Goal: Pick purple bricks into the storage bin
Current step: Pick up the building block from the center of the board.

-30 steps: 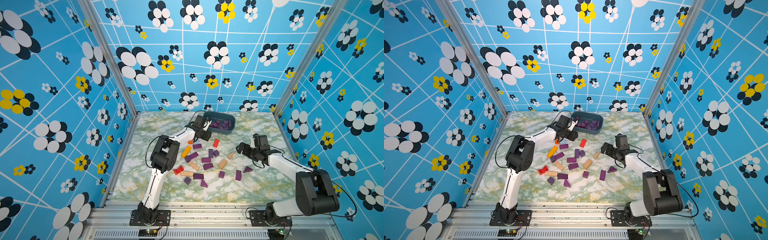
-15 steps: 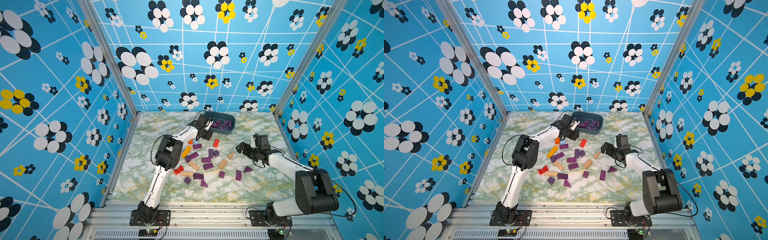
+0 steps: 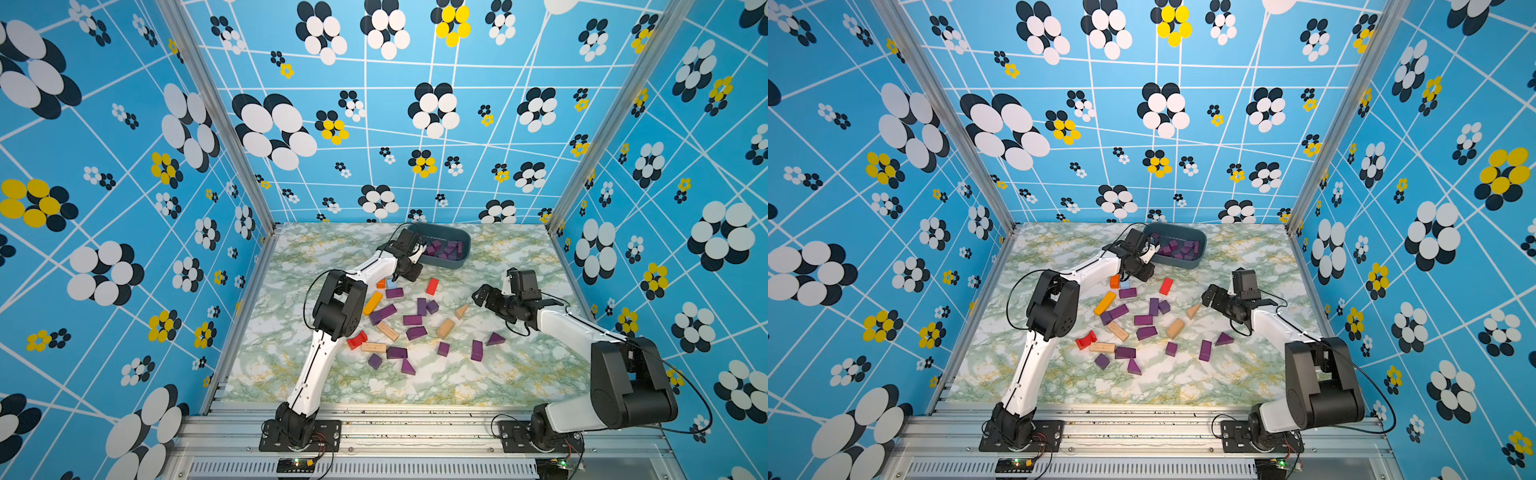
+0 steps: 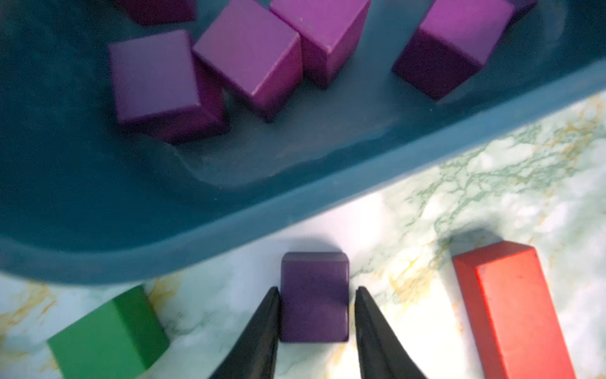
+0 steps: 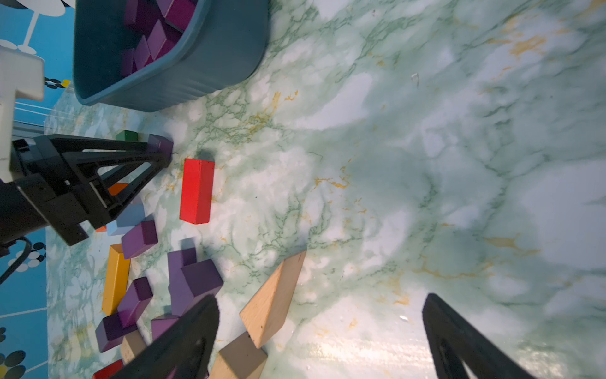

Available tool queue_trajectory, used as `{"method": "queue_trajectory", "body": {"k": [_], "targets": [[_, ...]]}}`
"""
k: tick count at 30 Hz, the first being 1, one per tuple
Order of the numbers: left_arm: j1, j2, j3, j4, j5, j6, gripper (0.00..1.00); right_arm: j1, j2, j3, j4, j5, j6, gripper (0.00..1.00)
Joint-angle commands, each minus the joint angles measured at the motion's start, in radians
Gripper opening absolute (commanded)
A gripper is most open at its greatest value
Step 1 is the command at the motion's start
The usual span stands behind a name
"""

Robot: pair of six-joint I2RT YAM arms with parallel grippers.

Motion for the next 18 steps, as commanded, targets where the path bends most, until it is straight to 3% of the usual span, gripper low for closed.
{"method": "queue_trajectory", "body": {"k": [1, 6, 18], "targets": [[-0.010, 0.036, 0.034, -0.051, -0.013, 0.017, 0.34, -0.005, 0.004, 0.000, 0.004, -0.016, 0.009, 0.99], [-0.017, 0.010, 0.014, -0.052, -0.023, 0.011, 0.32, -0.005, -0.003, -0.001, -0.001, -0.012, 0.006, 0.99], [-0.020, -0.193, -0.151, 0.052, 0.008, -0.063, 0.32, -0.039, 0.003, 0.003, 0.005, -0.013, 0.017, 0.99]]}}
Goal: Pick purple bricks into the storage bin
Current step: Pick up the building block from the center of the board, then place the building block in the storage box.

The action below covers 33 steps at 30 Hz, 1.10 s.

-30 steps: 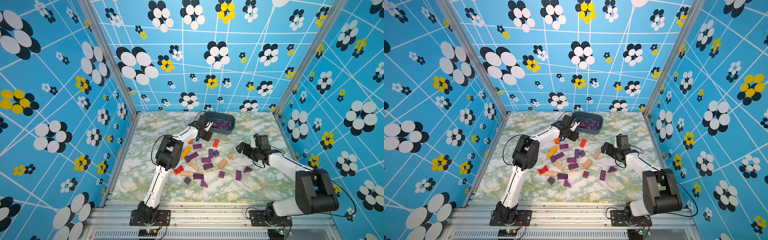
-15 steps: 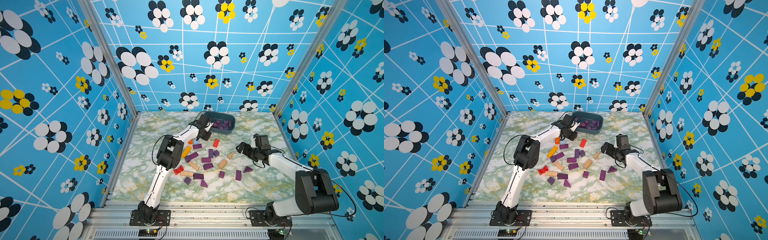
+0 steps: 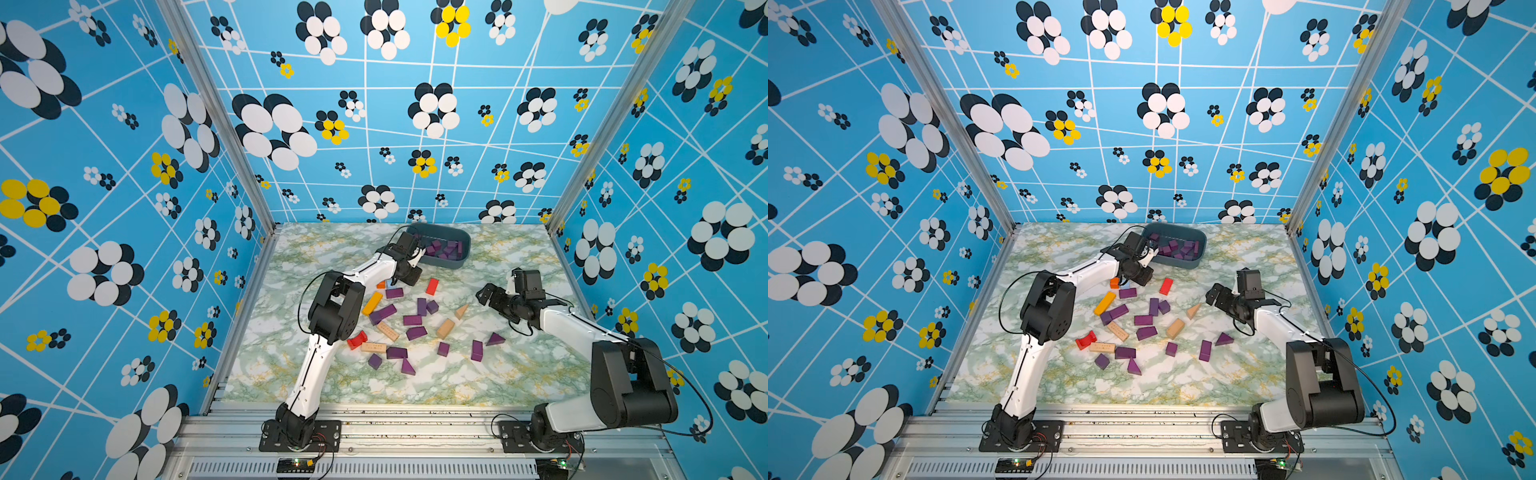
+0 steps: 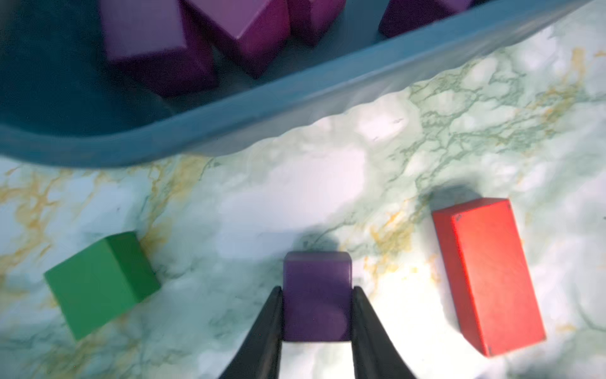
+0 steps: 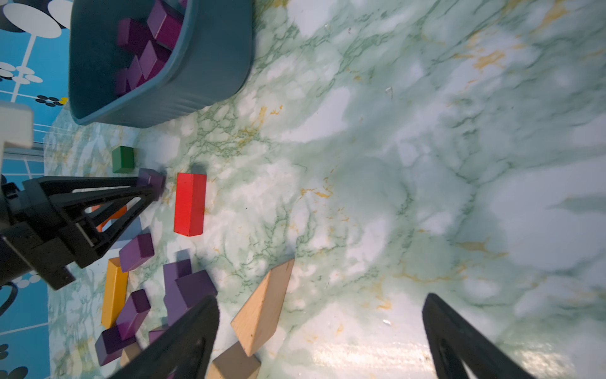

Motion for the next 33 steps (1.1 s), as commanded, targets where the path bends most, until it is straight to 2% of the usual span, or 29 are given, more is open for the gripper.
{"method": "queue_trajectory", "body": {"k": [1, 8, 13, 17, 18, 20, 21, 23, 28, 33], "targets": [[-0.007, -0.100, -0.016, 0.045, 0.020, -0.035, 0.32, -0.001, 0.006, 0.002, 0.007, -0.012, 0.012, 0.99], [-0.004, -0.105, 0.097, 0.034, 0.047, -0.042, 0.35, -0.001, 0.028, 0.014, 0.015, -0.019, 0.018, 0.99], [0.009, -0.022, 0.227, 0.016, 0.035, -0.028, 0.36, -0.001, 0.035, 0.021, 0.023, -0.037, 0.031, 0.99], [0.032, 0.064, 0.322, 0.044, 0.033, -0.063, 0.36, -0.001, 0.034, 0.023, 0.022, -0.043, 0.035, 0.99], [0.038, 0.084, 0.344, 0.057, 0.037, -0.076, 0.39, -0.001, 0.035, 0.023, 0.023, -0.047, 0.036, 0.99], [0.048, 0.122, 0.386, 0.069, 0.042, -0.088, 0.63, -0.001, 0.037, 0.025, 0.023, -0.051, 0.036, 0.99], [0.049, 0.139, 0.408, 0.069, 0.038, -0.087, 0.78, 0.000, 0.038, 0.026, 0.019, -0.052, 0.035, 0.99], [0.048, 0.158, 0.433, 0.071, 0.013, -0.083, 1.00, -0.003, 0.036, 0.025, 0.023, -0.059, 0.036, 0.99], [0.045, 0.104, 0.389, 0.094, -0.029, -0.070, 0.99, -0.011, 0.036, 0.009, 0.063, -0.097, 0.063, 0.99], [0.045, -0.082, 0.163, 0.224, -0.073, -0.071, 1.00, -0.049, 0.069, -0.024, 0.165, -0.190, 0.130, 0.99]]}}
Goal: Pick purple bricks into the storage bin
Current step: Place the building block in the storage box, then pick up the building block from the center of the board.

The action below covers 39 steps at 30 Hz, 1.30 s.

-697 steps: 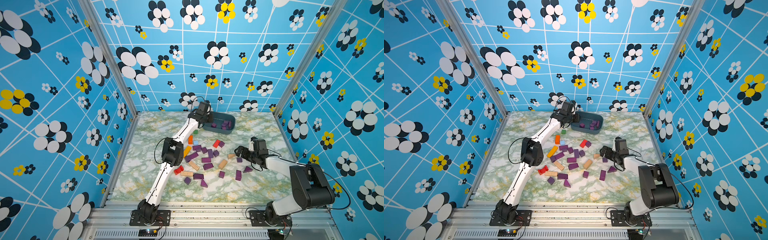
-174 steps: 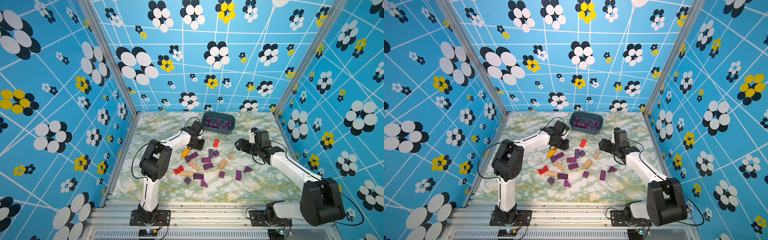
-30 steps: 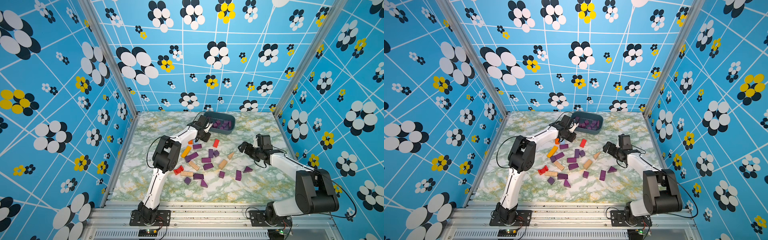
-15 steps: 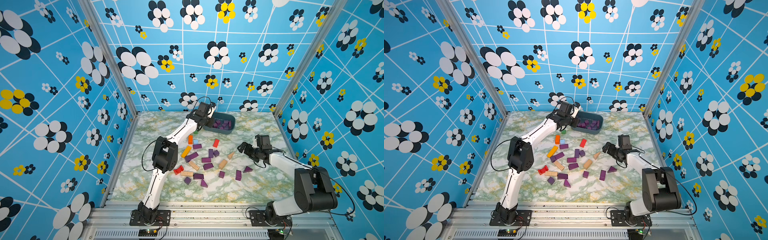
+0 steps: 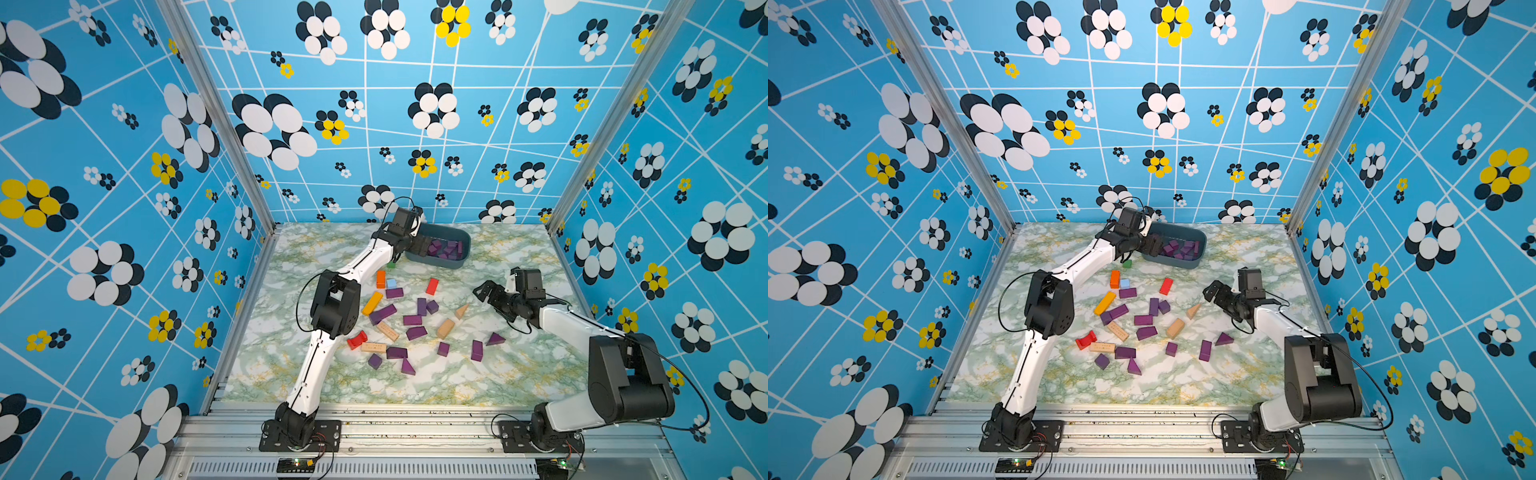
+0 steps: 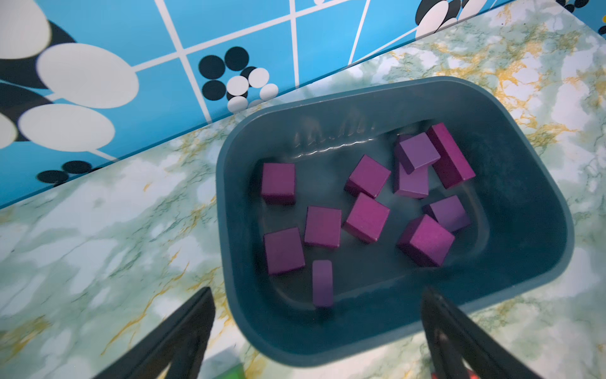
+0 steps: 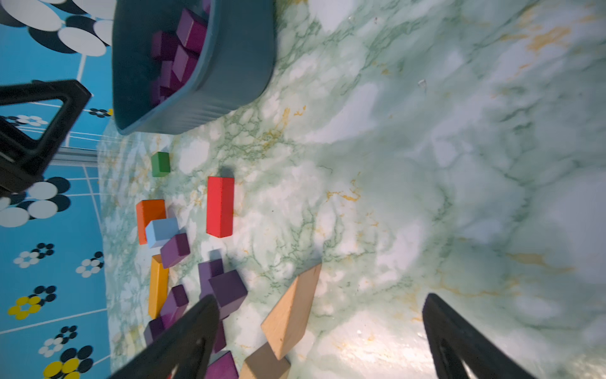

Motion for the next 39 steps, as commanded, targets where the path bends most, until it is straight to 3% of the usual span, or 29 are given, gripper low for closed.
{"method": "queue_trajectory", "body": {"k": [1, 7, 13, 21, 27, 32, 39], "targets": [[-0.004, -0.187, -0.147, 0.126, -0.042, 0.002, 0.99, -0.027, 0.036, -0.028, 0.089, -0.080, 0.062, 0.99], [-0.014, -0.522, -0.545, 0.320, -0.097, -0.004, 0.99, -0.036, 0.052, -0.019, 0.162, -0.171, 0.136, 0.97], [-0.018, -0.804, -0.891, 0.458, -0.127, -0.059, 1.00, -0.027, 0.028, 0.002, 0.107, -0.128, 0.114, 0.94], [-0.022, -1.056, -1.192, 0.460, -0.163, -0.096, 1.00, 0.087, -0.071, 0.073, -0.104, 0.038, -0.066, 0.93], [-0.049, -1.224, -1.486, 0.574, -0.132, -0.152, 0.99, 0.187, -0.094, 0.082, -0.192, 0.204, -0.260, 0.93], [-0.055, -1.306, -1.626, 0.617, -0.134, -0.188, 0.99, 0.252, -0.126, 0.034, -0.184, 0.275, -0.309, 0.88], [-0.060, -1.331, -1.682, 0.659, -0.061, -0.186, 0.99, 0.304, -0.115, 0.035, -0.189, 0.274, -0.306, 0.64]]}}
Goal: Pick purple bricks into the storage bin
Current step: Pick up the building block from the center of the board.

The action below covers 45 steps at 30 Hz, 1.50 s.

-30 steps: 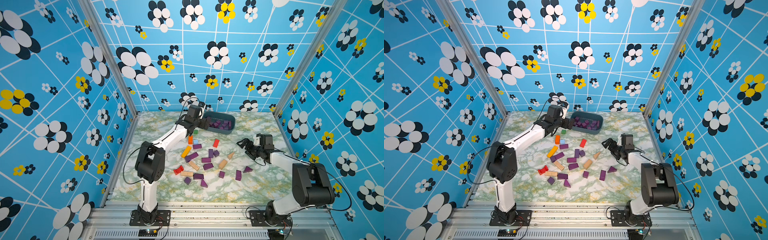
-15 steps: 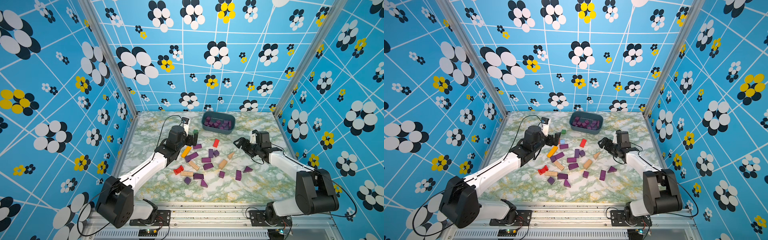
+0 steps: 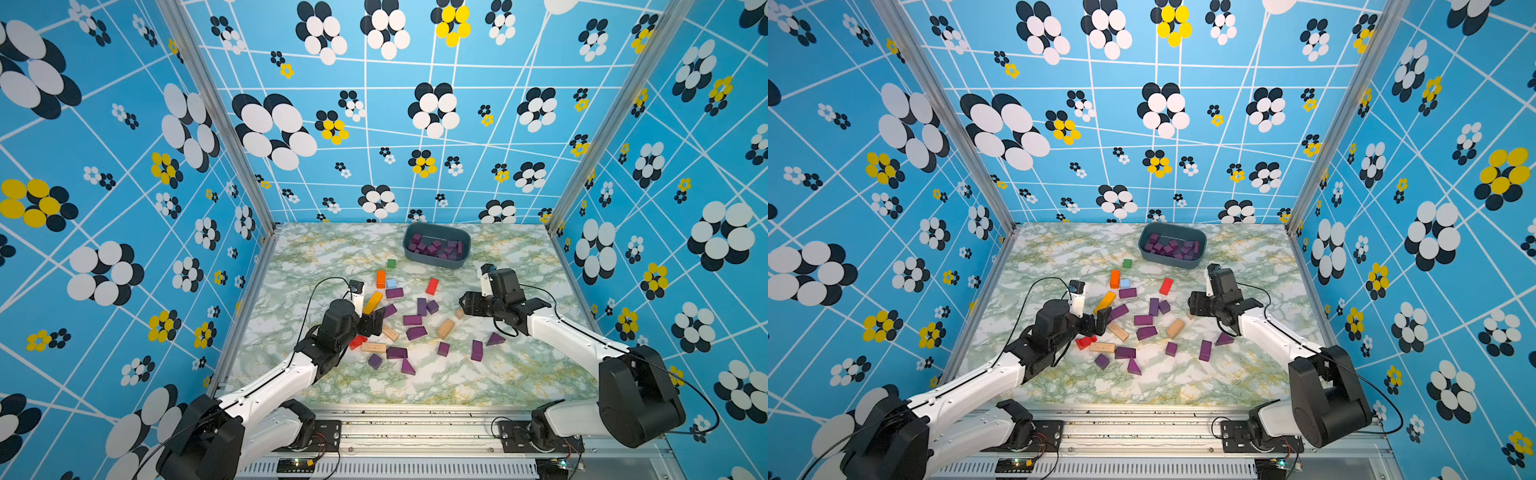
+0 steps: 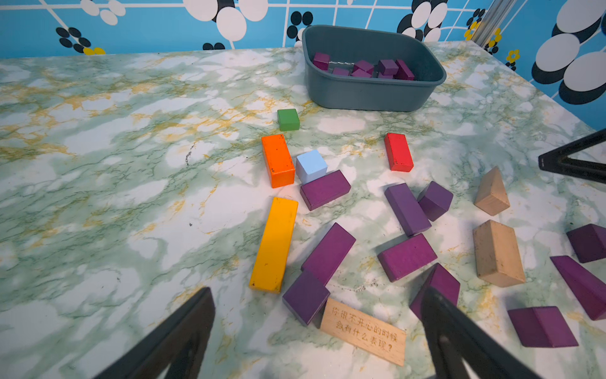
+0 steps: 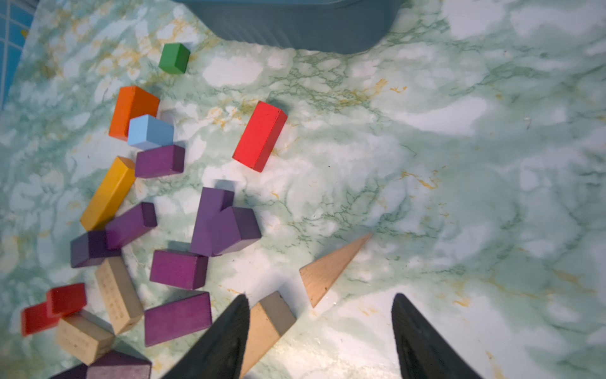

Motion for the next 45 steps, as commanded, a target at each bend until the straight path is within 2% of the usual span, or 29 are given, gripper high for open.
{"method": "queue_trajectory", "body": {"k": [1, 4, 8, 11, 15, 23, 33, 45], "targets": [[-0.011, -0.023, -0.014, 0.055, 0.076, -0.005, 0.99, 0.021, -0.011, -0.005, -0.037, 0.013, -0.002, 0.63], [-0.025, -0.040, -0.029, 0.049, 0.109, 0.014, 0.99, 0.038, -0.031, -0.021, -0.039, 0.025, 0.013, 0.63], [-0.038, -0.063, -0.104, 0.135, 0.091, 0.020, 0.99, 0.058, -0.037, -0.046, -0.002, 0.026, 0.035, 0.62], [-0.039, -0.089, -0.119, 0.134, 0.101, 0.042, 0.99, 0.090, -0.021, -0.053, 0.058, 0.023, 0.061, 0.62], [-0.039, -0.110, -0.154, 0.172, 0.073, 0.048, 0.99, 0.132, 0.032, -0.032, 0.133, 0.042, 0.096, 0.63], [-0.038, -0.083, -0.168, 0.205, 0.067, 0.042, 0.99, 0.208, 0.154, 0.079, 0.161, 0.094, 0.072, 0.61], [-0.036, -0.119, -0.196, 0.220, 0.042, 0.019, 0.99, 0.268, 0.277, 0.162, 0.156, 0.150, 0.014, 0.56], [-0.029, -0.093, -0.211, 0.250, 0.021, 0.016, 1.00, 0.279, 0.409, 0.264, 0.062, 0.221, 0.030, 0.52]]}}
